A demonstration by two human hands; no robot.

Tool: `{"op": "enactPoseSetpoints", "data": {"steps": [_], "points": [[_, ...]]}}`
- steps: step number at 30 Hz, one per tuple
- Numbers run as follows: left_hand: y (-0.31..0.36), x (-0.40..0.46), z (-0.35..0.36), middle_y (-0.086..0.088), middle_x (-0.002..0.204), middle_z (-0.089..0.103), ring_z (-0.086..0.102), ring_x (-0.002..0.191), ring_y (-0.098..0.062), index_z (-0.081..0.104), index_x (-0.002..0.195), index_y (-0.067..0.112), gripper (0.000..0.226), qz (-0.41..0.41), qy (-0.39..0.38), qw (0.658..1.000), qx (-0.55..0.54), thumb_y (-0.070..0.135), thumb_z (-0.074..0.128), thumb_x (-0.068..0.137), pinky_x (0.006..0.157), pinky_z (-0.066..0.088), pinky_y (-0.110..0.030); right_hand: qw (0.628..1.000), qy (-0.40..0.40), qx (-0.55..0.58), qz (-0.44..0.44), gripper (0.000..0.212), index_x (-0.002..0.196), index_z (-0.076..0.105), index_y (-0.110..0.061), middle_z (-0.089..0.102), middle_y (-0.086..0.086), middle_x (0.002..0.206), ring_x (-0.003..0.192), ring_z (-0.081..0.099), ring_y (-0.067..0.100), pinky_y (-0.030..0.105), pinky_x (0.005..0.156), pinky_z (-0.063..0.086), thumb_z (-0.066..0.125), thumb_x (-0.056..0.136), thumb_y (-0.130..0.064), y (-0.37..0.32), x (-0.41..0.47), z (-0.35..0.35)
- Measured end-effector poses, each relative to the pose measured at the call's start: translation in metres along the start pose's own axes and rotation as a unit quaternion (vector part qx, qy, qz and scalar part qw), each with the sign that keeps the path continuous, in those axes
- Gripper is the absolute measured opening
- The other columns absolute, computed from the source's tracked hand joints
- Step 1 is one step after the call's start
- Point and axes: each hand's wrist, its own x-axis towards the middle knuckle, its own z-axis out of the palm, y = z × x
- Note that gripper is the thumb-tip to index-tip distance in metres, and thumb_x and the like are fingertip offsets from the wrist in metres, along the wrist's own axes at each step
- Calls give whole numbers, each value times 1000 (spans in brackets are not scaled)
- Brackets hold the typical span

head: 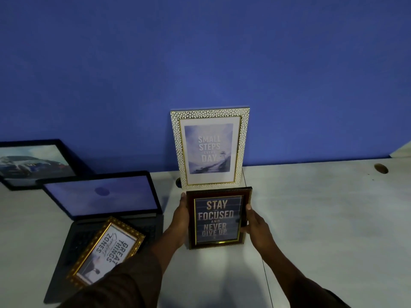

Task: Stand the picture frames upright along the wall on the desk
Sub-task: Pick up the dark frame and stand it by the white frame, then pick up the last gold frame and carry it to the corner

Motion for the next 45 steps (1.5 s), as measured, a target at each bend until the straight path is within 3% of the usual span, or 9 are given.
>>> {"op": "enactPoseSetpoints", "data": {"steps": [9,16,19,22,26,30,35,42,45], "points": [[-23,-30,-20,-7,108,63,58,116,-29,62,129,11,63,-26,24,999,12,54,21,107,117,31,-45,998,21,-45,-28,46,115,60,-36,67,-6,111,105,71,26,31,85,46,26,99,-62,2,-43,-1],[-30,-48,-17,1,86,69,62,75,-12,65,92,27,55,-29,-13,999,-3,55,20,106,87,43,-35,997,15,-77,-23,39,114,59,-34,64,-8,108,101,71,24,13,64,40,27,104,-53,2,-70,-4],[-33,-48,-17,4,89,70,63,76,-10,66,111,27,56,-23,-29,999,6,55,18,106,84,42,-33,996,21,-83,-24,40,117,60,-37,64,-10,110,103,71,24,15,67,40,27,104,-55,6,-75,-5],[-36,-46,-16,-5,120,69,68,98,-19,50,144,24,61,-19,-20,1000,7,55,14,107,85,43,-33,996,29,-81,-29,44,127,60,-39,64,-12,115,110,69,24,26,77,46,28,103,-57,13,-78,-2],[-41,-44,-24,-10,159,43,40,147,-30,20,162,23,68,-20,3,1000,17,59,16,105,118,27,-44,997,53,-60,-15,49,127,62,-33,65,-8,116,111,68,26,39,95,52,31,101,-61,25,-86,6],[-47,-46,-44,-6,168,26,28,153,-27,17,162,26,75,-12,21,999,29,67,22,100,125,17,-48,995,76,-64,25,44,106,59,-25,64,4,101,97,71,27,33,75,46,31,102,-59,35,-101,19],[-47,-64,-90,-9,159,43,42,144,-30,39,155,21,72,-12,10,1000,-2,66,25,100,98,36,-34,996,44,-28,77,60,128,60,-13,66,9,114,95,71,27,29,65,48,36,100,-60,53,-121,52],[-58,-69,-205,0,164,36,32,150,-23,34,158,23,116,-3,36,994,-100,94,47,66,119,20,-37,999,4,-26,44,63,135,59,-10,69,12,120,89,71,23,30,67,49,42,99,-59,30,-144,135],[-54,-112,-251,5,128,60,58,112,-19,50,137,27,66,-15,58,996,-66,74,35,93,95,38,-23,998,-23,-49,17,68,138,55,-12,68,12,124,98,70,24,28,68,50,43,96,-64,18,-152,173]]}}
